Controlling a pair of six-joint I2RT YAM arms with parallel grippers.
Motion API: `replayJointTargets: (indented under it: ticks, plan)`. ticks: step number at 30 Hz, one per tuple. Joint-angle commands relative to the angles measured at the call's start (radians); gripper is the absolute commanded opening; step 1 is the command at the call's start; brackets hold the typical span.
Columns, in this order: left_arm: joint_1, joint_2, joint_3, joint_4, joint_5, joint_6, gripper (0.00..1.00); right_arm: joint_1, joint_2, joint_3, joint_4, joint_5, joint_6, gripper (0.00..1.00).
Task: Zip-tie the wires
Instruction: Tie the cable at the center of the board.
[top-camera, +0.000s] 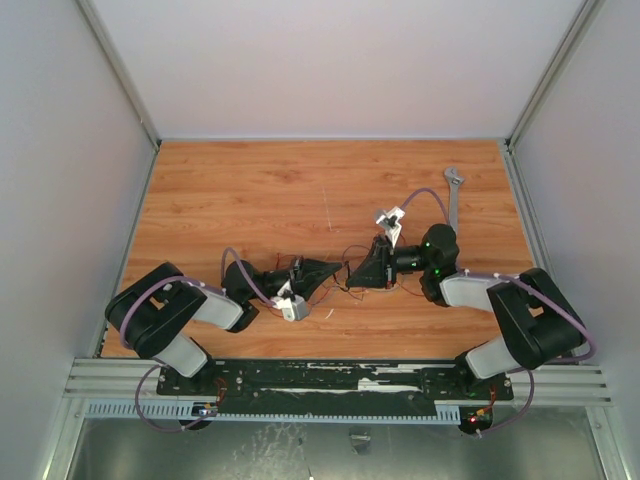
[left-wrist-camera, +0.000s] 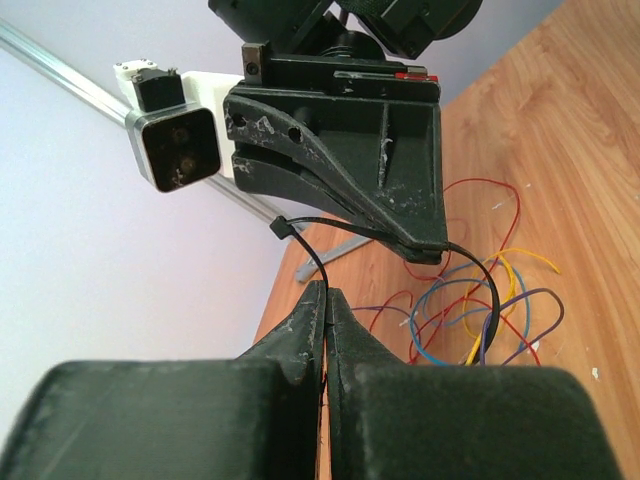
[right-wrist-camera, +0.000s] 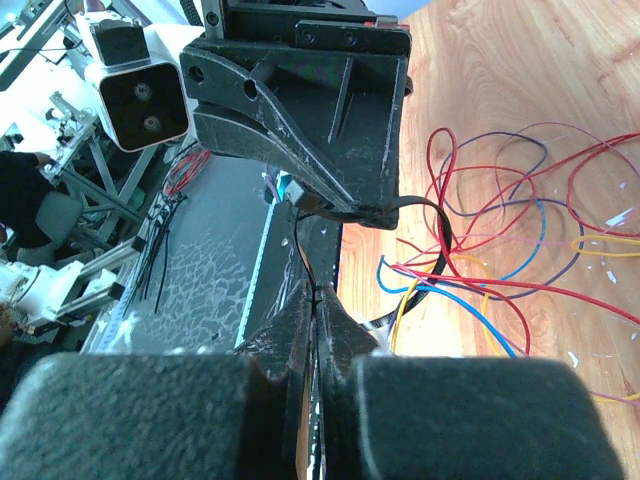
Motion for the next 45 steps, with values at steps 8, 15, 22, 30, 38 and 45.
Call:
replayJointTargets:
  ticks: [8,15,22,30,38,45]
  plan:
    - [-0.014,-0.012,-0.022,0.322,-0.001,0.047,0.0,-0.01,-0.063,-0.007,-0.03,0.04,0.051,0.0]
    - [-0.015,-0.004,-0.021,0.321,-0.003,0.052,0.0,-0.011,-0.058,-0.009,-0.065,0.033,0.04,0.0]
    - [-0.017,-0.003,-0.025,0.322,-0.002,0.058,0.0,-0.01,-0.049,0.024,-0.044,0.042,0.077,0.0]
    - [-0.018,0.004,-0.036,0.321,-0.009,0.073,0.0,-0.009,-0.08,0.081,-0.259,0.063,0.005,0.0]
    - [-0.019,0.01,-0.043,0.321,-0.014,0.083,0.0,-0.011,-0.09,0.129,-0.414,0.064,-0.064,0.0]
    - [-0.021,0.018,-0.044,0.32,-0.012,0.085,0.0,-0.011,-0.094,0.139,-0.439,0.064,-0.058,0.0]
